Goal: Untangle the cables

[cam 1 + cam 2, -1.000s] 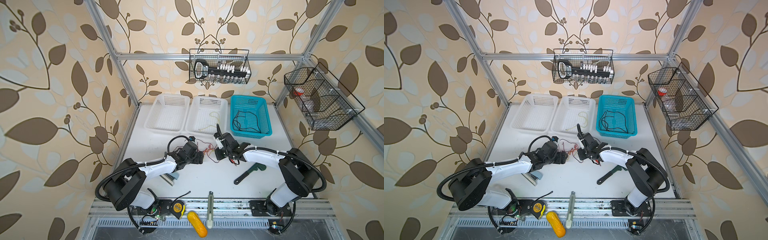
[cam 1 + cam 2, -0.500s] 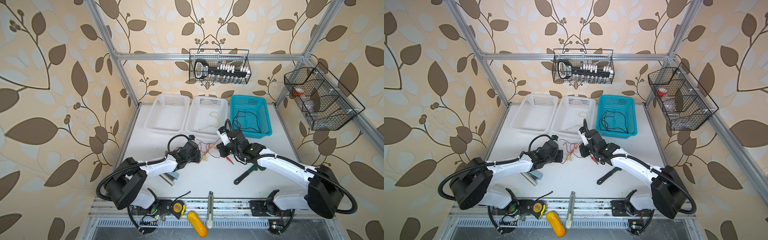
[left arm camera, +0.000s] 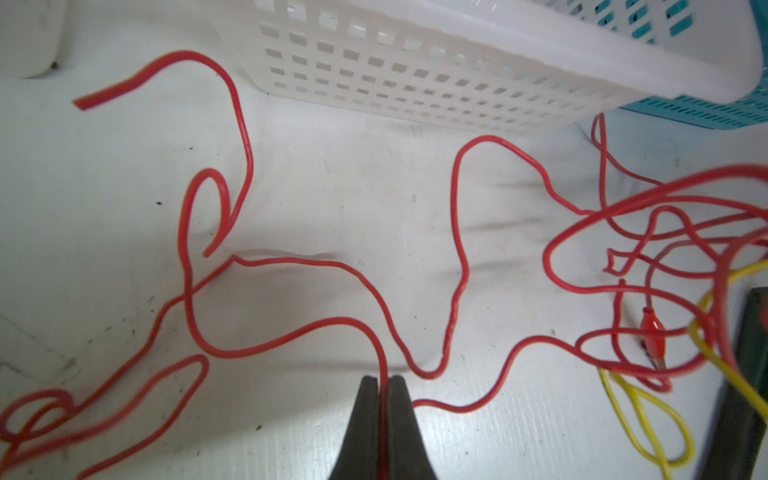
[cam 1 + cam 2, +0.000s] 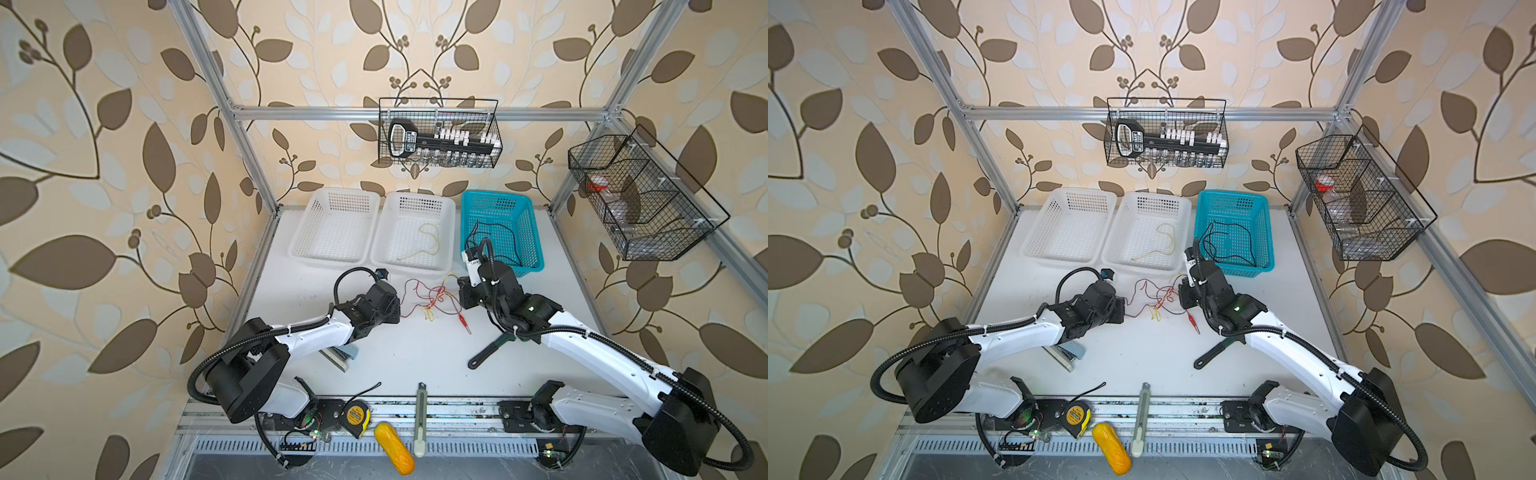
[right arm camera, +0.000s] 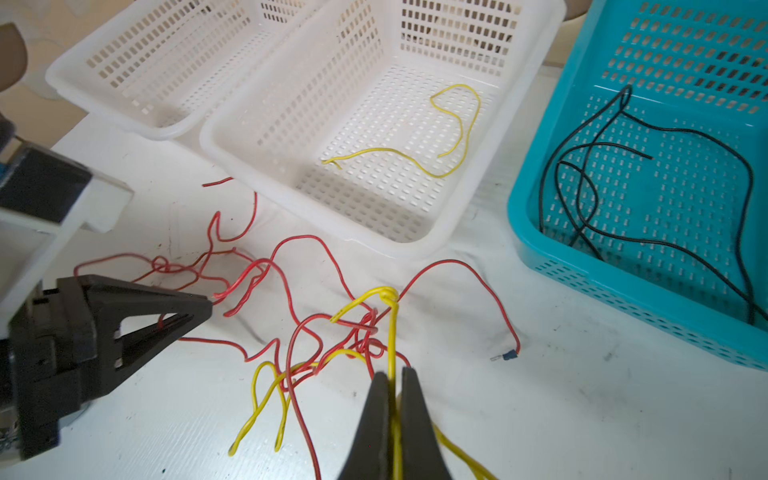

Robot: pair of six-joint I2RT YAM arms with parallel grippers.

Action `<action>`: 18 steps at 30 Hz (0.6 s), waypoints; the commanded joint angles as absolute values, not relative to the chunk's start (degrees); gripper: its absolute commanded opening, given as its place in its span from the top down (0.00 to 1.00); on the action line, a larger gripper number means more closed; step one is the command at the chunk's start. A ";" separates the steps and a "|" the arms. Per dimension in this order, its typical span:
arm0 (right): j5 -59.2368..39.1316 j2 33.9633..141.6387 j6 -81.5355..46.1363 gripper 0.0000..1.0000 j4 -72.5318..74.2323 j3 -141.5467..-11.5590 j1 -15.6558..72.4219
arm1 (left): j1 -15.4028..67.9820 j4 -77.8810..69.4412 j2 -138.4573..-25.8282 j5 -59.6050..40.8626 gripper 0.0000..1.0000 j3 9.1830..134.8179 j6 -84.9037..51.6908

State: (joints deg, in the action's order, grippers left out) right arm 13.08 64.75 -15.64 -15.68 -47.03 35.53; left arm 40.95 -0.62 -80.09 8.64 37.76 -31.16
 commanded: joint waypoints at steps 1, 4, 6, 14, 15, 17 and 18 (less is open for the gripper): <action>18.82 63.99 -15.50 1.00 -17.22 -46.19 34.90 | 41.10 3.94 -77.49 13.84 1.00 38.30 -30.65; 23.92 64.68 -15.35 1.00 -19.02 -46.59 34.61 | 40.23 5.78 -76.17 15.85 1.00 38.38 -31.11; 25.63 64.66 -15.56 1.00 -19.63 -46.51 33.93 | 39.14 6.74 -75.36 16.03 1.00 38.37 -31.43; 26.76 63.29 -16.08 1.00 -21.64 -46.08 29.45 | 31.51 9.56 -71.71 15.46 1.00 36.30 -33.07; 27.04 63.02 -16.08 1.00 -21.82 -46.09 29.12 | 30.67 9.73 -71.03 15.64 1.00 35.89 -33.22; 27.54 62.62 -16.28 1.00 -22.27 -45.93 28.30 | 29.50 10.42 -70.03 16.11 1.00 35.53 -33.47; 27.68 62.43 -16.41 1.00 -22.53 -45.89 27.90 | 29.08 10.80 -69.48 16.62 1.00 35.42 -33.51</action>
State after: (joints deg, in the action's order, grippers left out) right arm 23.62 63.83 -16.45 -20.14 -46.92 29.10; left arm 30.41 7.20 -71.72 12.62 36.23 -32.29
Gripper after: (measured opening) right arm 0.049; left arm 0.049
